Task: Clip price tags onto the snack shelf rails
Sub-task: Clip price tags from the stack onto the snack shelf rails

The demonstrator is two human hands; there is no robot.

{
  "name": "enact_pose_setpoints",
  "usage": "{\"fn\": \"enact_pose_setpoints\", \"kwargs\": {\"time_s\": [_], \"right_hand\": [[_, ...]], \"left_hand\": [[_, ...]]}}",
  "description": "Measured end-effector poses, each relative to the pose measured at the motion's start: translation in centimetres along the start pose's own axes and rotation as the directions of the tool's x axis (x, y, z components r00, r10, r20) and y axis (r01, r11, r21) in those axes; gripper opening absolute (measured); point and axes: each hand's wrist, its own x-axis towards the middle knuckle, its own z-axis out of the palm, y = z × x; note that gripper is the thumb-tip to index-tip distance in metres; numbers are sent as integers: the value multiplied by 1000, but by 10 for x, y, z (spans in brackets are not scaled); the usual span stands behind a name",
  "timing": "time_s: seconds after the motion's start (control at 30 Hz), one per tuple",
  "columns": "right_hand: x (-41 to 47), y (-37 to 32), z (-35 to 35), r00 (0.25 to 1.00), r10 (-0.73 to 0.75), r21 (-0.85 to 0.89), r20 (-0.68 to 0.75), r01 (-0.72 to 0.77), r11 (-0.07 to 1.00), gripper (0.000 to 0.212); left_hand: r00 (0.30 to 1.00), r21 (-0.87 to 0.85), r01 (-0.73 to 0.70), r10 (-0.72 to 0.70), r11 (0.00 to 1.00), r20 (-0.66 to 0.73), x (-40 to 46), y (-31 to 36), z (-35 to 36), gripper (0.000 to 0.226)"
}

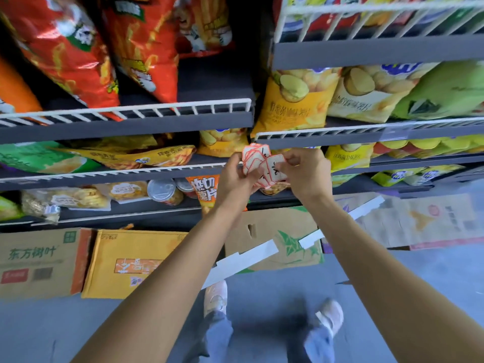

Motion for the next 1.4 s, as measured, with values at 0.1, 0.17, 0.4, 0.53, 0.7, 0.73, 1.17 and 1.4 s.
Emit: {"fn": "enact_pose_setpoints", "kwargs": {"time_s": [0.1,0.17,0.4,0.53,0.7,0.73,1.17,1.4], "right_hand": [[15,28,-24,999,-2,20,50,1,1000,9],[26,50,-44,997,-24,19,79,23,1000,11],[63,130,-146,994,-49,-48,97,54,997,8],[88,163,-189,997,-75,-124,19,77,989,15],[109,181,-210,975,-221,-277,23,218,936,29],[113,182,-212,964,-261,-334,50,263,905,34],[136,185,-197,924,-302,-544,236,383,746,47],[130,197,-194,925,-273,-536,263,376,756,50]], "left_hand": [[996,52,-3,8,999,-90,9,-6,38,23],[992,55,10,-3,998,-129,12,-10,70,24],[983,175,-67,95,982,-158,20,-20,194,19],[985,291,-71,112,954,-128,34,-23,246,17],[988,475,-89,138,875,-70,52,-19,282,28],[988,518,-95,142,850,-52,54,-19,284,31],[990,593,-117,141,797,6,58,-21,280,42],[989,593,-120,145,796,6,63,-28,282,52]]}}
